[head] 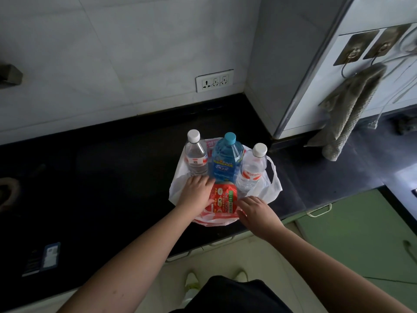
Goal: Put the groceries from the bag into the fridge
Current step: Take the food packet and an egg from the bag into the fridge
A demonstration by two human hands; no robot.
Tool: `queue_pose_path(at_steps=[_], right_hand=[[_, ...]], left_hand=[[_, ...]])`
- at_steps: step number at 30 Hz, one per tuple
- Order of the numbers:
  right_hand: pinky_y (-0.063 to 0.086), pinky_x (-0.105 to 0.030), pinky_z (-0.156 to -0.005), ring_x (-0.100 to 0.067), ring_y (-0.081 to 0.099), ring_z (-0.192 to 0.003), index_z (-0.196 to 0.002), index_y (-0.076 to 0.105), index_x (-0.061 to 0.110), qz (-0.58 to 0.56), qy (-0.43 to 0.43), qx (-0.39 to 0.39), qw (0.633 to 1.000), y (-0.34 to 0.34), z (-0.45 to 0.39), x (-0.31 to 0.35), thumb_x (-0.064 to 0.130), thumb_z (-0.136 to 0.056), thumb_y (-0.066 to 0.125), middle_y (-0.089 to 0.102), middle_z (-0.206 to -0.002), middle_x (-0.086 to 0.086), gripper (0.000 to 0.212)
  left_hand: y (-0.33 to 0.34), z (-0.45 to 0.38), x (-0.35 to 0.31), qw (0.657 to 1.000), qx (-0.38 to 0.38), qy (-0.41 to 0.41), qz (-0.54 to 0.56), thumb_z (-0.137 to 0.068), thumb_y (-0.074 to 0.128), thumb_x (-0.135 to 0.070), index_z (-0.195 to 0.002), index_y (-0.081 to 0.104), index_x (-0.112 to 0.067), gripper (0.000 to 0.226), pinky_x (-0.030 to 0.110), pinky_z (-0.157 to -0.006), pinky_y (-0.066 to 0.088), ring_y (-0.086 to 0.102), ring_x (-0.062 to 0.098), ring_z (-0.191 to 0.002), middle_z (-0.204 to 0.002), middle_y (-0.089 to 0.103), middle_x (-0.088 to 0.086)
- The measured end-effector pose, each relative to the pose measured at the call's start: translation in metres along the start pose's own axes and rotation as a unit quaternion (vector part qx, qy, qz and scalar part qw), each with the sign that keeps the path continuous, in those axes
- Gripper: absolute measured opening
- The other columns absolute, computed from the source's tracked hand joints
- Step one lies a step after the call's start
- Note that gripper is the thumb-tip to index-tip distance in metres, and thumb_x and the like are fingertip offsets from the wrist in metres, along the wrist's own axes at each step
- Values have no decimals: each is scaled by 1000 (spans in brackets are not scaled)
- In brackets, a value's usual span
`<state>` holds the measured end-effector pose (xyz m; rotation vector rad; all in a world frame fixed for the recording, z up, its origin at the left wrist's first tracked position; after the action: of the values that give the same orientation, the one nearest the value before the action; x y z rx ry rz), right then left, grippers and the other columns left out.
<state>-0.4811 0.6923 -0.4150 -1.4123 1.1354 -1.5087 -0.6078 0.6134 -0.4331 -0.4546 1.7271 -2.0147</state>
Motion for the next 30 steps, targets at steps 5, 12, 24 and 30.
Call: queue_pose_path(at_steps=[5, 12, 24, 30], right_hand=[[48, -39, -97, -23, 62, -108, -122, 62, 16, -11, 46, -22, 999, -9, -5, -1, 44, -90, 39, 67, -119, -3, 48], [54, -38, -86, -26, 64, -100, -114, 66, 13, -21, 103, -57, 993, -15, -9, -7, 32, -93, 55, 68, -111, -5, 30], [44, -38, -97, -25, 52, -119, -130, 56, 15, -89, 223, -25, 971, -17, -24, -10, 22, -99, 47, 58, -130, -4, 34], [52, -40, -92, -25, 59, -110, -129, 58, 17, -107, 248, 2, 963, -16, -39, -8, 14, -99, 47, 59, -129, -5, 32]], left_hand=[[-1, -5, -9, 999, -12, 26, -20, -84, 69, -46, -146, 38, -17, 76, 45, -120, 19, 39, 25, -139, -147, 47, 3], [-4, -3, -12, 998, -25, 53, 7, -88, 69, -32, -148, 36, -16, 71, 42, -120, 19, 39, 24, -136, -146, 47, 3], [-31, 18, 7, 976, 5, 22, 217, -89, 68, -27, -111, 61, -22, 23, 34, -87, 53, 64, 16, -100, -109, 68, -4], [-65, 43, 30, 951, -56, 18, 304, -89, 70, -25, -105, 63, -21, 18, 25, -83, 53, 67, 9, -95, -103, 72, -5]])
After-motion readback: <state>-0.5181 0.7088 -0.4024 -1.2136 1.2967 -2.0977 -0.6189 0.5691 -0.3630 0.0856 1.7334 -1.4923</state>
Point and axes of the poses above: each hand's wrist, its own z-axis away from the middle knuckle, its own y-axis out of the palm, x = y × z, the point moved 10 cm from there along -z, towards the middle knuckle
